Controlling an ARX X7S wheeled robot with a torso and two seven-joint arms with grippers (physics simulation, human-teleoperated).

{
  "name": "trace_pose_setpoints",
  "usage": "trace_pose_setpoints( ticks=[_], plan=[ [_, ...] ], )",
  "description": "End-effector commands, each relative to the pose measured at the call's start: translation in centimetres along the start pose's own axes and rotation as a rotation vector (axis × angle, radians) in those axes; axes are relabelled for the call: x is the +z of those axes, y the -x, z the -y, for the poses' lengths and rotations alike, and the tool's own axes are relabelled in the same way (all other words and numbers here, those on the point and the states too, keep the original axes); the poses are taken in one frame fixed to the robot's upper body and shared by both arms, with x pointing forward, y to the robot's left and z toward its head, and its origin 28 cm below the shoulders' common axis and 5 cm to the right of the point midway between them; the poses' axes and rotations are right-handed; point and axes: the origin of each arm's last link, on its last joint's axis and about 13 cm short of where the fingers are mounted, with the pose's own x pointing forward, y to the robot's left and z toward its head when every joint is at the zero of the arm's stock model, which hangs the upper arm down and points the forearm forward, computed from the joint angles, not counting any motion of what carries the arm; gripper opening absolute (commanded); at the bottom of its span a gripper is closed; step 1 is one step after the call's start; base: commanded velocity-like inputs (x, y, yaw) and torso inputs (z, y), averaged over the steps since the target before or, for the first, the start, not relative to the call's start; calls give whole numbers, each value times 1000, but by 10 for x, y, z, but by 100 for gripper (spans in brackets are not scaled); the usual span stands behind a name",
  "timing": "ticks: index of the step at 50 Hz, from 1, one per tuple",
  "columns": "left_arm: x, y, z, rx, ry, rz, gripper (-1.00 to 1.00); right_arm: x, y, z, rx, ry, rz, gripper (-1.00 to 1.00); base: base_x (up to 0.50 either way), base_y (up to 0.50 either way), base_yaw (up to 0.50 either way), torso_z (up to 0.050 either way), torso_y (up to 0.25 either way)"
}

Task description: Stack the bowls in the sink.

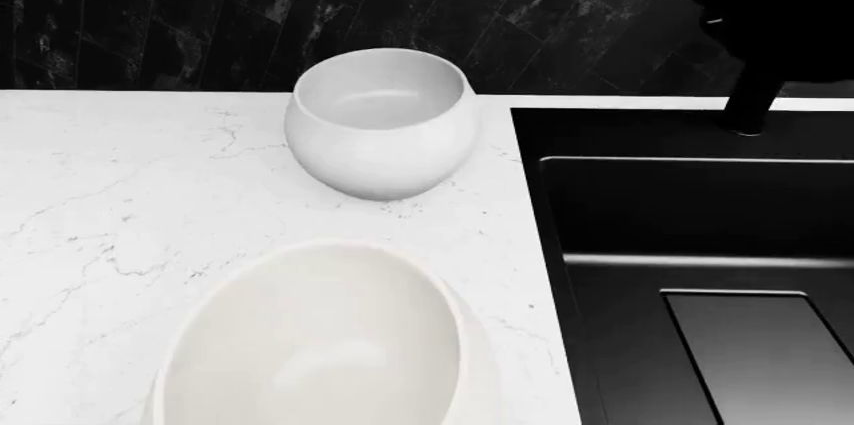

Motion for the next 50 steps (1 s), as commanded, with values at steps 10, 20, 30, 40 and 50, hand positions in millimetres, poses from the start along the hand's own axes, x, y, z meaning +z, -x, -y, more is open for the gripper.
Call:
trace_pose_setpoints(
  ticks=[10,20,30,40,50],
  plan=[
    [0,0,0,0,7,1,100,11,-60,-39,40,-263,-280,100,0,0,0,0,0],
    [-3,1,-1,0,14,0,100,21,-93,-56,217,-524,-440,100,0,0,0,0,0],
    [-3,0,-1,-3,19,3,100,19,-107,-63,166,-604,-517,100,0,0,0,0,0],
    [-5,0,-1,-4,23,0,100,15,-112,-63,81,-510,-486,100,0,0,0,0,0],
    [-9,-1,-1,-4,27,-4,100,-1,-116,-69,72,-456,-518,100,0,0,0,0,0]
  ],
)
